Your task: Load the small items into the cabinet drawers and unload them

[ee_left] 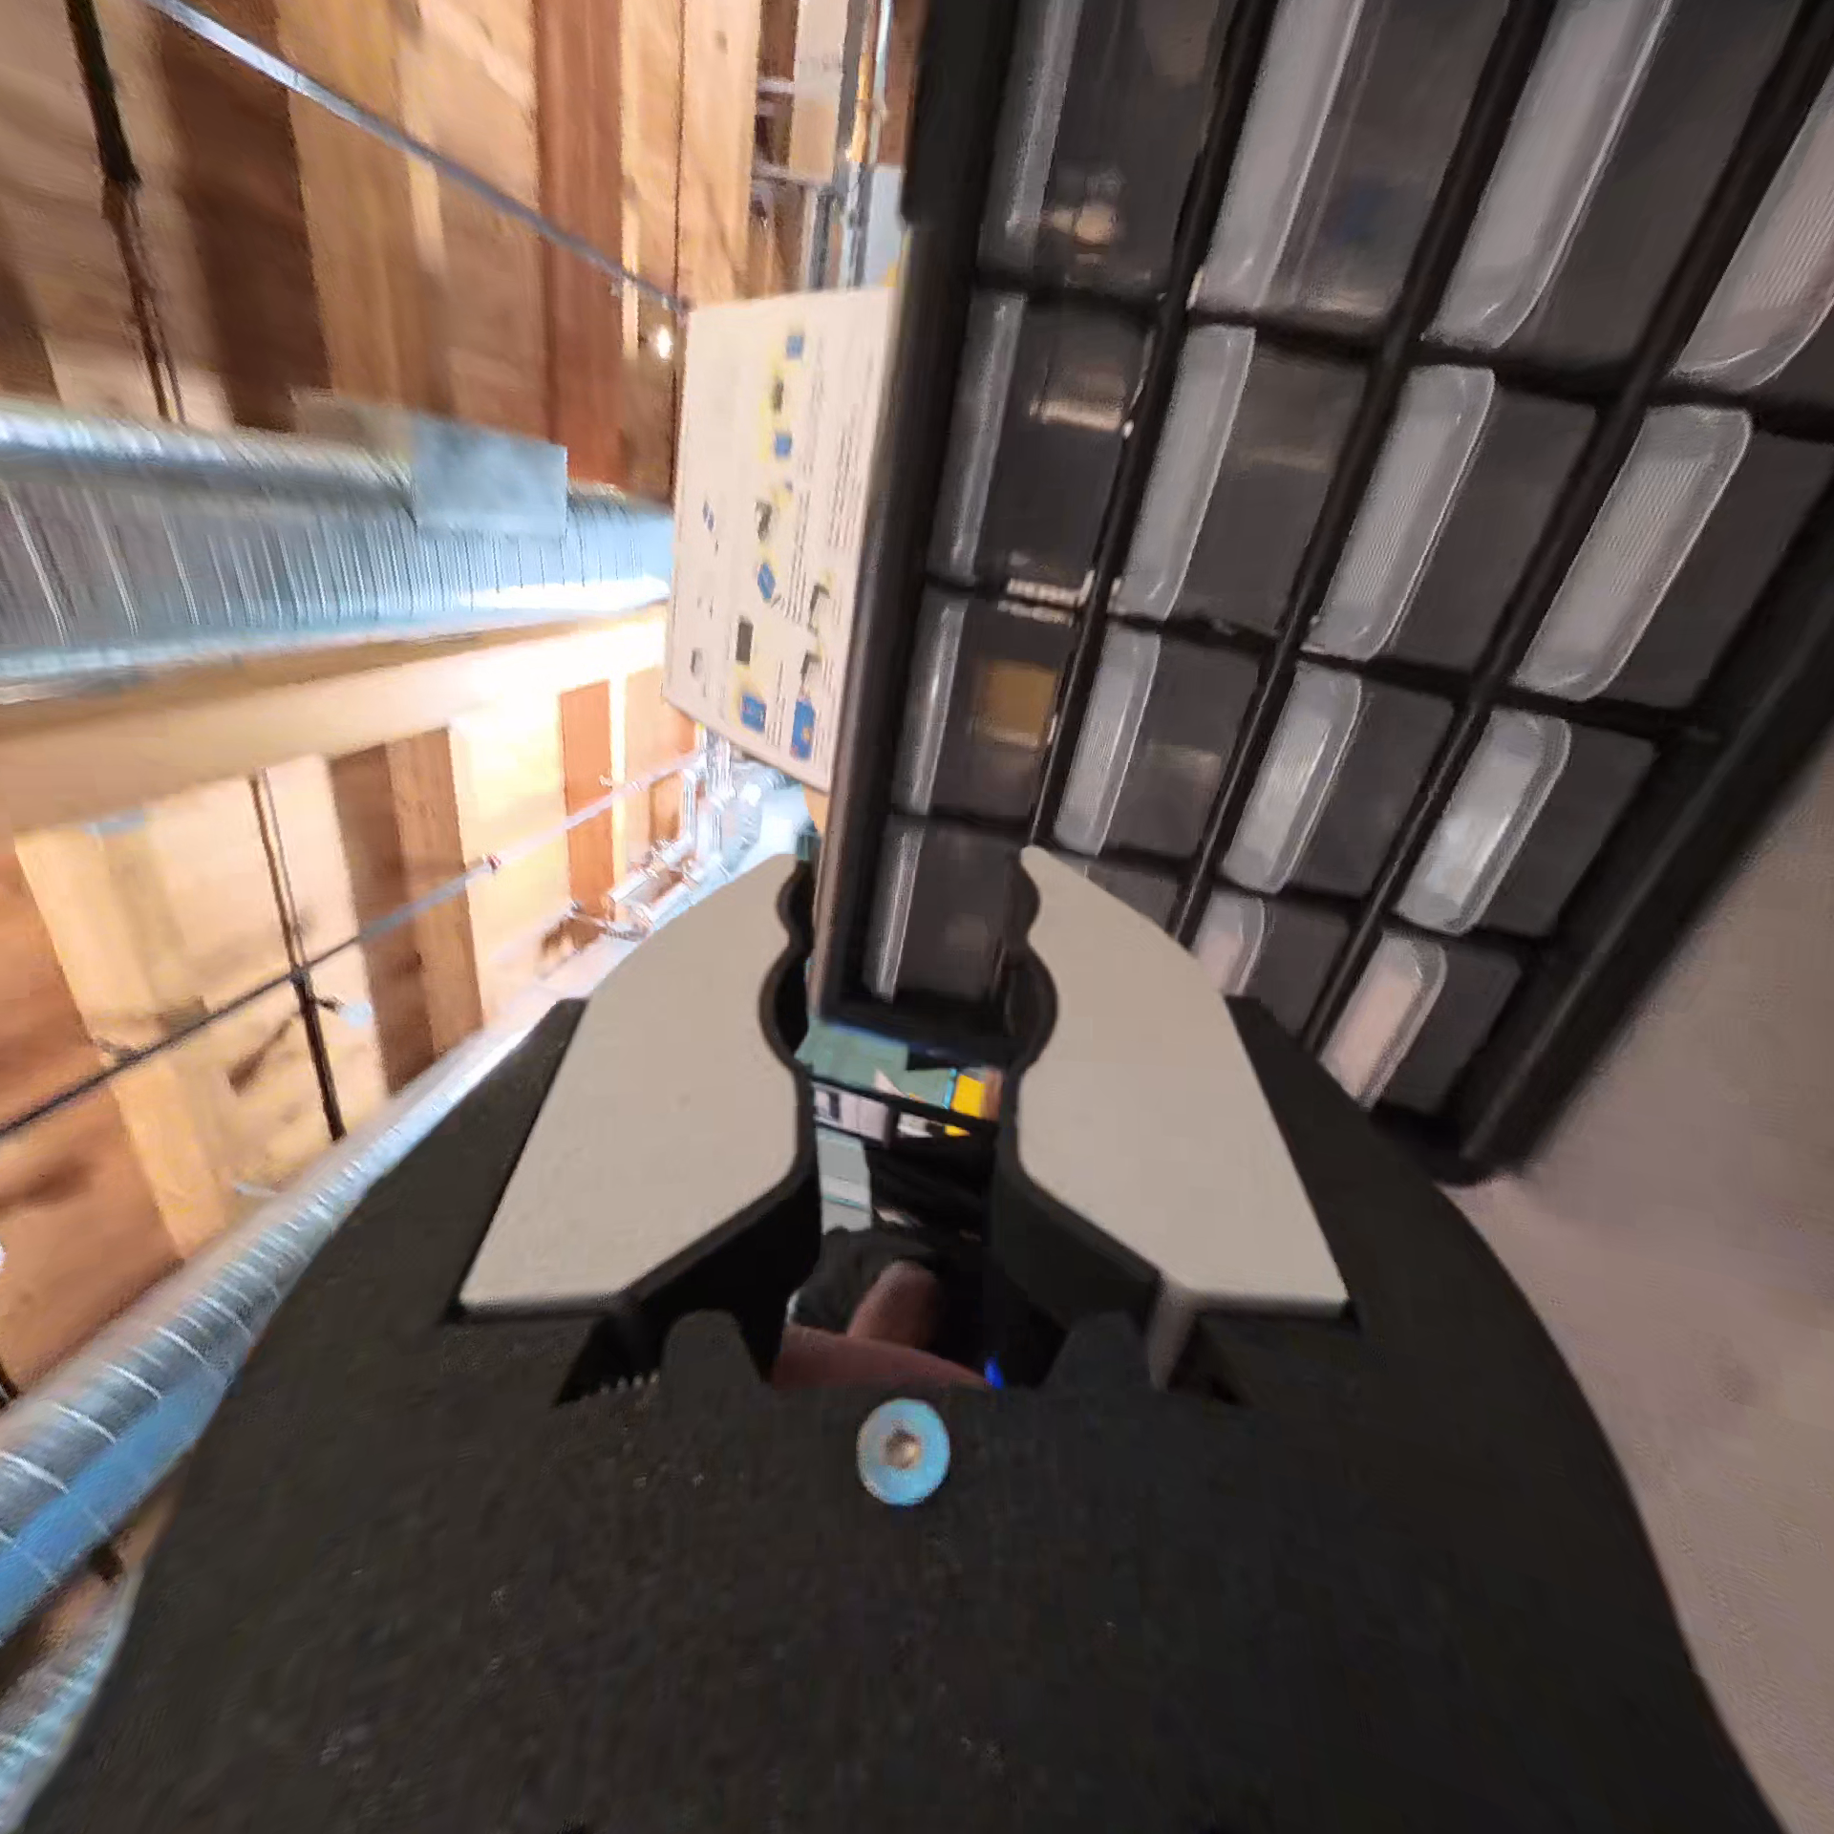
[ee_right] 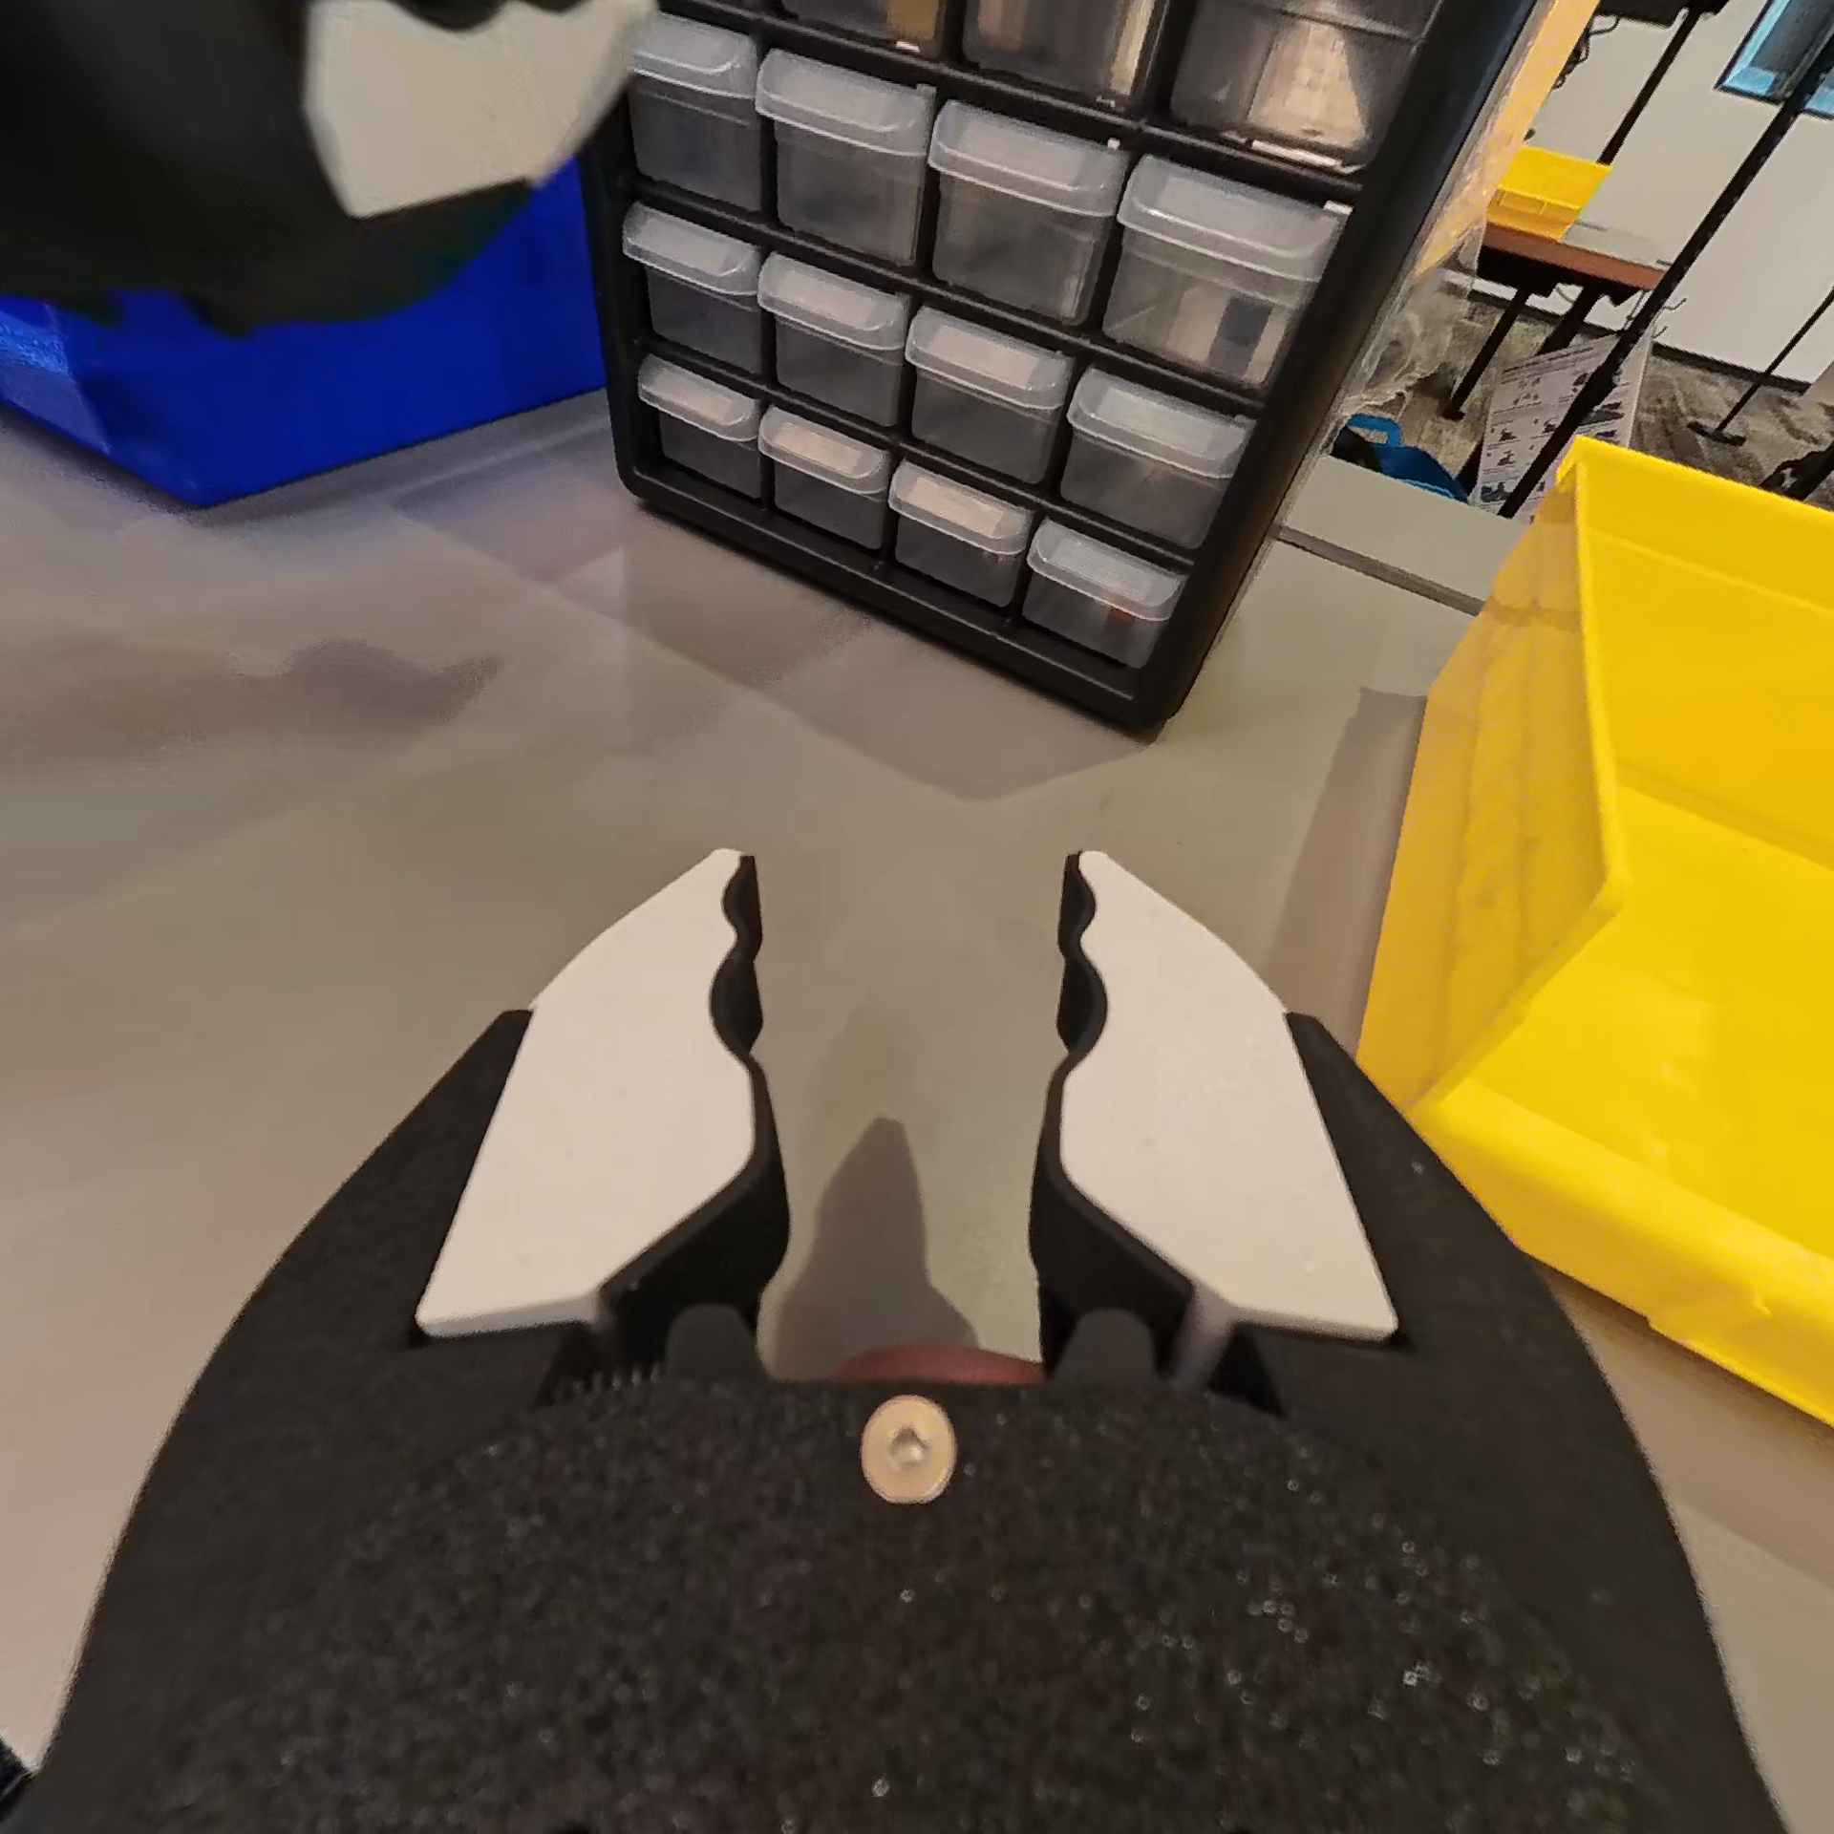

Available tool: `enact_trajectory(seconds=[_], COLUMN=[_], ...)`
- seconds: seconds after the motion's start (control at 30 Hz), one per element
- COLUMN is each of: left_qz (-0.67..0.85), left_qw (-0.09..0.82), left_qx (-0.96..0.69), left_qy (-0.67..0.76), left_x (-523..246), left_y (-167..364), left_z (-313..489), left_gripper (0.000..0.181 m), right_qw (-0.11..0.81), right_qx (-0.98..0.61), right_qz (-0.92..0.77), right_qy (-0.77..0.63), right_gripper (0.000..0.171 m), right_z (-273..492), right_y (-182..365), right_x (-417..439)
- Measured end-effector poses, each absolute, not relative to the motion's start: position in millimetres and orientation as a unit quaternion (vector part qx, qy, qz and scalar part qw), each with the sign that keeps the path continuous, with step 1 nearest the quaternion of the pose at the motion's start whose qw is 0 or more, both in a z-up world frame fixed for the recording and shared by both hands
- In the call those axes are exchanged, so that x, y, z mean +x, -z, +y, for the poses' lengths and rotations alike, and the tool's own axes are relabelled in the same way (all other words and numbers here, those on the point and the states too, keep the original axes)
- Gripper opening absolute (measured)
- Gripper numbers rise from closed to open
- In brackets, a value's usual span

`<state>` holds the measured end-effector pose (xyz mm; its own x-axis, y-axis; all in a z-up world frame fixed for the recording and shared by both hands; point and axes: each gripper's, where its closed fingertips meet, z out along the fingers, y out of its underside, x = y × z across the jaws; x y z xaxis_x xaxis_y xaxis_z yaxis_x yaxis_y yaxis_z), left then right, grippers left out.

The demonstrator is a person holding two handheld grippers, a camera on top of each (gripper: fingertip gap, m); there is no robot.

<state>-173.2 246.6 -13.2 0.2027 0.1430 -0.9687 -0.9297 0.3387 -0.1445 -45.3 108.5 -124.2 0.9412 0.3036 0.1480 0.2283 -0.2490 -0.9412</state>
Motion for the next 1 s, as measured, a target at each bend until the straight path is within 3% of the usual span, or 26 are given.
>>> enact_trajectory(seconds=[0.33,0.57,0.93,1.0], left_qz=[0.525,0.503,0.485,0.475], left_qw=[0.624,0.646,0.672,0.682], left_qx=[-0.332,-0.282,-0.368,-0.399], left_qy=[-0.475,-0.5,-0.421,-0.387], left_x=[-146,-139,-145,-146], left_y=[13,5,7,7], left_z=[308,307,272,263], left_gripper=[0.037,0.004,0.005,0.011], right_qw=[0.59,0.582,0.587,0.587], right_qx=[-0.791,-0.797,-0.792,-0.792], right_qz=[-0.156,-0.156,-0.164,-0.162], right_qy=[-0.048,-0.05,-0.041,-0.042], right_gripper=[0.056,0.055,0.054,0.053], right_z=[108,110,108,107], right_y=[124,126,125,125], right_x=[-42,-42,-43,-43])
